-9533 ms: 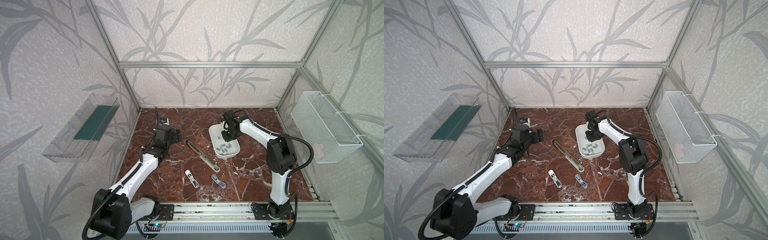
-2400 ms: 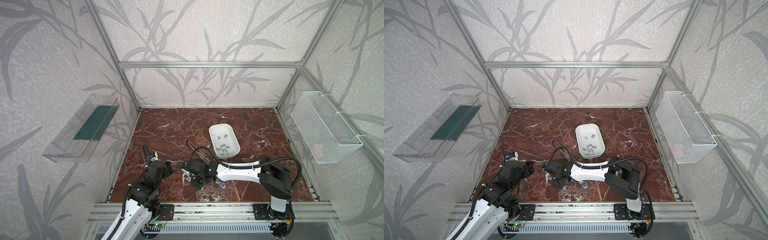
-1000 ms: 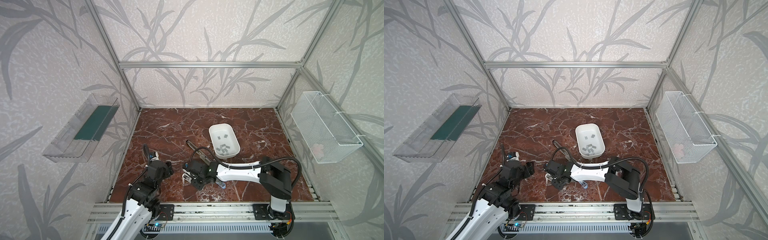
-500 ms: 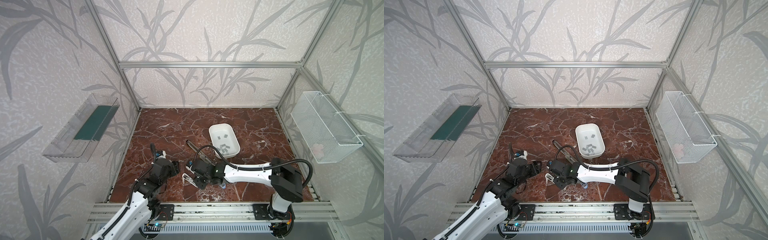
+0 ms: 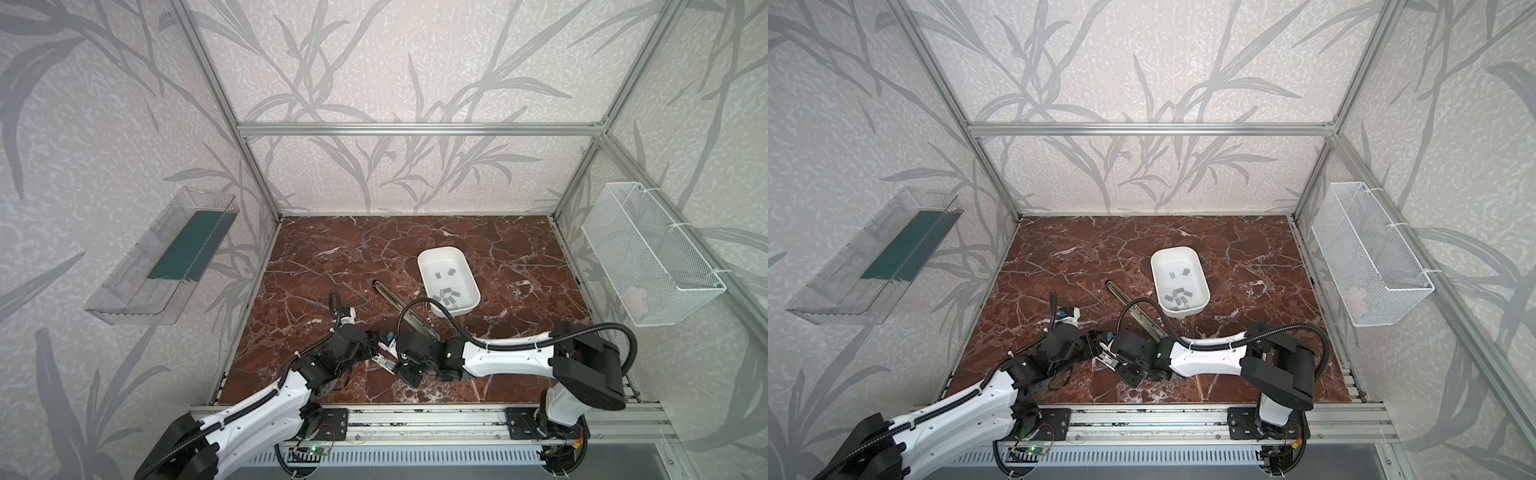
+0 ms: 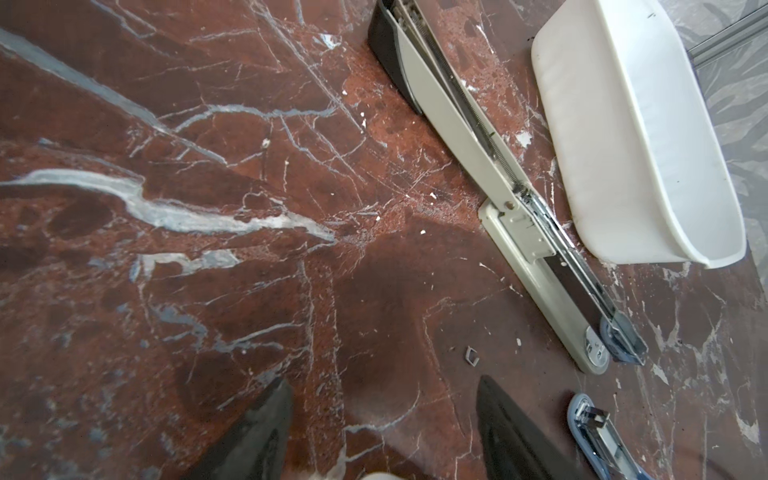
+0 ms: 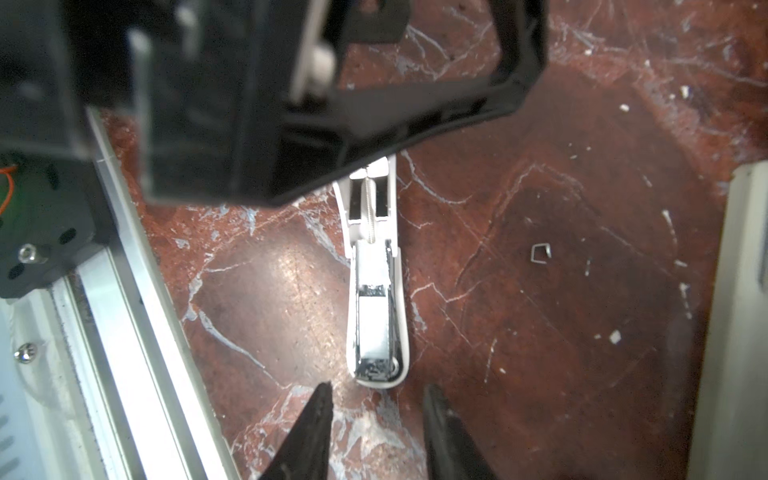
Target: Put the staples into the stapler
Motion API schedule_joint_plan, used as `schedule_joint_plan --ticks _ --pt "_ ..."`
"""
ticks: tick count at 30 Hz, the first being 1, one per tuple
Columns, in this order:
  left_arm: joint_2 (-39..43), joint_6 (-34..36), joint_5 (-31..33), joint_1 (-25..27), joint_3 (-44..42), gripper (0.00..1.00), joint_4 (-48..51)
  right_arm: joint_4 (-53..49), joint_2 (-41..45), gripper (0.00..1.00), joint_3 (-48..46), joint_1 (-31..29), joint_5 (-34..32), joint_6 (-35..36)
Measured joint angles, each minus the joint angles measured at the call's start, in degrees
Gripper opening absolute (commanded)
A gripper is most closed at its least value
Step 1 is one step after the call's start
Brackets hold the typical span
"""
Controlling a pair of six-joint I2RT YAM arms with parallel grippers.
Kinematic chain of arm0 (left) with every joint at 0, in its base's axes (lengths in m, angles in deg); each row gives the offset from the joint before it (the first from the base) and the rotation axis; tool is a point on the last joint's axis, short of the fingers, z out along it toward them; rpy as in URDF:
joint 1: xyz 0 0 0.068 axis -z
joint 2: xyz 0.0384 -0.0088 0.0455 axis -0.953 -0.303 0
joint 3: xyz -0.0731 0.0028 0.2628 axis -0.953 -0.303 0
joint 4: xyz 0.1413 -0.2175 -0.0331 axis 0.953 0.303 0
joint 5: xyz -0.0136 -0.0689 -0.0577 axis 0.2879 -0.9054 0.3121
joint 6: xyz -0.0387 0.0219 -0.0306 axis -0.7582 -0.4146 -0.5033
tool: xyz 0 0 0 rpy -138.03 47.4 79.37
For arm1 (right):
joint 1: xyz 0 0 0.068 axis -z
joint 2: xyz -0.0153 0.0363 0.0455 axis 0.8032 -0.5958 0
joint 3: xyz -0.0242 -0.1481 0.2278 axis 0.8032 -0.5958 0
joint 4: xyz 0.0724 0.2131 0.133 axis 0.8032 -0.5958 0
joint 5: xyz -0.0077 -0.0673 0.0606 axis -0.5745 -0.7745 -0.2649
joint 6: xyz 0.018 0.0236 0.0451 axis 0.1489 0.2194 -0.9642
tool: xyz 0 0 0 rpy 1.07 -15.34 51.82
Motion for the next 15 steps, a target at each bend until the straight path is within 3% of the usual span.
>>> schedule_joint_plan --ticks 11,15 --pt "-0.8 0.0 0.0 0.3 -1.0 0.72 -2.9 6.3 -3.0 0.4 -1.6 -0.3 -0.4 1.1" --pt "-1.7 0.0 -0.2 0.3 -1.1 0.72 -3.1 7.1 -3.1 0.33 -2.0 -0.4 -0.5 1.0"
